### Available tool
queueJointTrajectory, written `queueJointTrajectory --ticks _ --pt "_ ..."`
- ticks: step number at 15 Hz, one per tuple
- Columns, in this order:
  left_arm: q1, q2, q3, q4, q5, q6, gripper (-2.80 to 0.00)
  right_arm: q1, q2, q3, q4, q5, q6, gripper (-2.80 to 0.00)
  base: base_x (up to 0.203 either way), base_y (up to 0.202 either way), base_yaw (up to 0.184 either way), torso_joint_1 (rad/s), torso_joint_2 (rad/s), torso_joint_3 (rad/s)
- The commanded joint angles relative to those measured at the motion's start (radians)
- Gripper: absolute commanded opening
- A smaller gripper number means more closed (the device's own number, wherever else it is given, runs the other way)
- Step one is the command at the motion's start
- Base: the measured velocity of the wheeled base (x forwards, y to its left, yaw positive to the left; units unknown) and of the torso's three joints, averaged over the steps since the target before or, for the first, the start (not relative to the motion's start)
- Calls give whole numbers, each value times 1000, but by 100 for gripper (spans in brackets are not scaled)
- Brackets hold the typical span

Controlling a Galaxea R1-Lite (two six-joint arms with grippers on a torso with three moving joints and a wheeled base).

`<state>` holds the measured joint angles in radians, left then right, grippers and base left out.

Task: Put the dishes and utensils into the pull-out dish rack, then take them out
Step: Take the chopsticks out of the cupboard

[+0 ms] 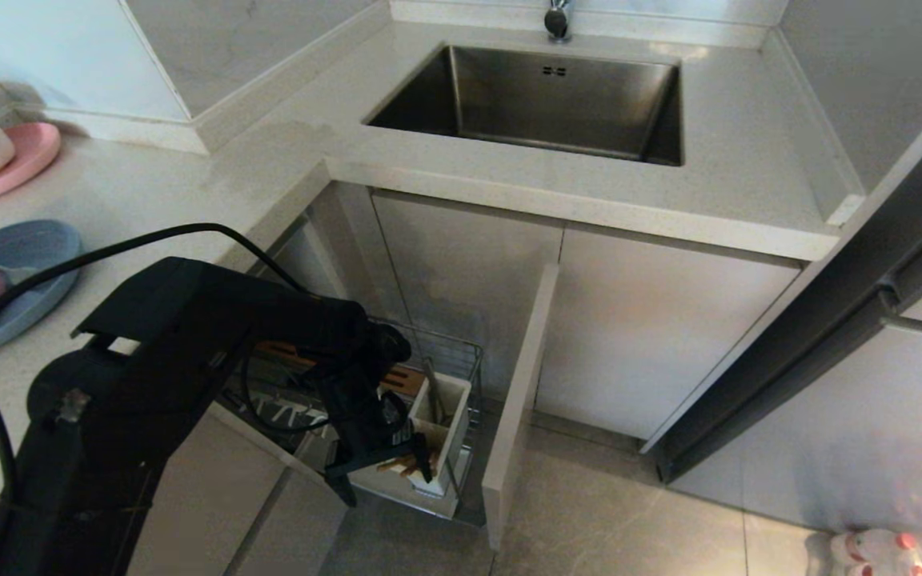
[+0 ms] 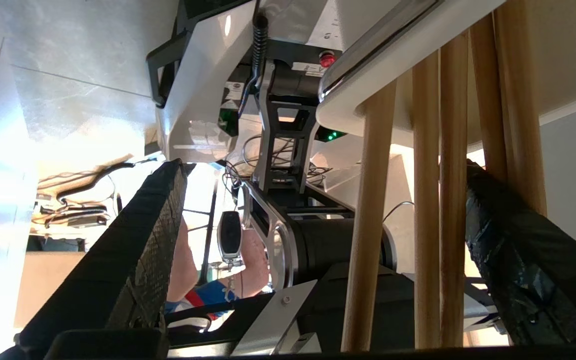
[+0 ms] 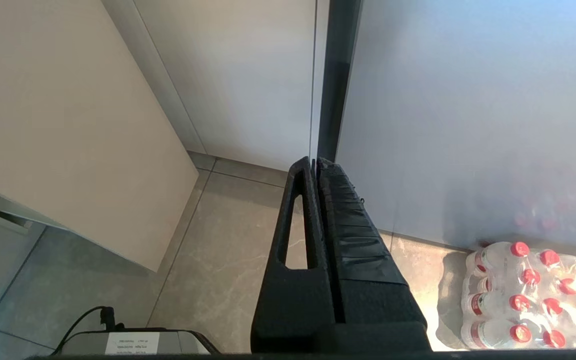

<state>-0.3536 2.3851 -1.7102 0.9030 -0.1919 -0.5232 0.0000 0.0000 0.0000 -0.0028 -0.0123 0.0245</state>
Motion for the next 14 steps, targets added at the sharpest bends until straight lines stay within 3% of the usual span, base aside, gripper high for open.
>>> queueJointTrajectory --ticks 1,9,10,11,14 --pt "1 8 -2 4 2 -3 0 0 0 0 0 0 0 -280 0 0 0 0 0 0" --pt "1 8 0 7 3 -4 0 0 2 0 0 0 0 -280 0 0 0 0 0 0" --pt "1 5 3 8 3 0 -91 0 1 0 0 0 0 -280 0 0 0 0 0 0" --pt "1 3 4 11 2 3 -280 0 0 0 0 0 0 -280 0 0 0 0 0 0" --pt "-1 -29 -1 44 2 3 -280 0 1 0 0 0 0 -280 0 0 0 0 0 0"
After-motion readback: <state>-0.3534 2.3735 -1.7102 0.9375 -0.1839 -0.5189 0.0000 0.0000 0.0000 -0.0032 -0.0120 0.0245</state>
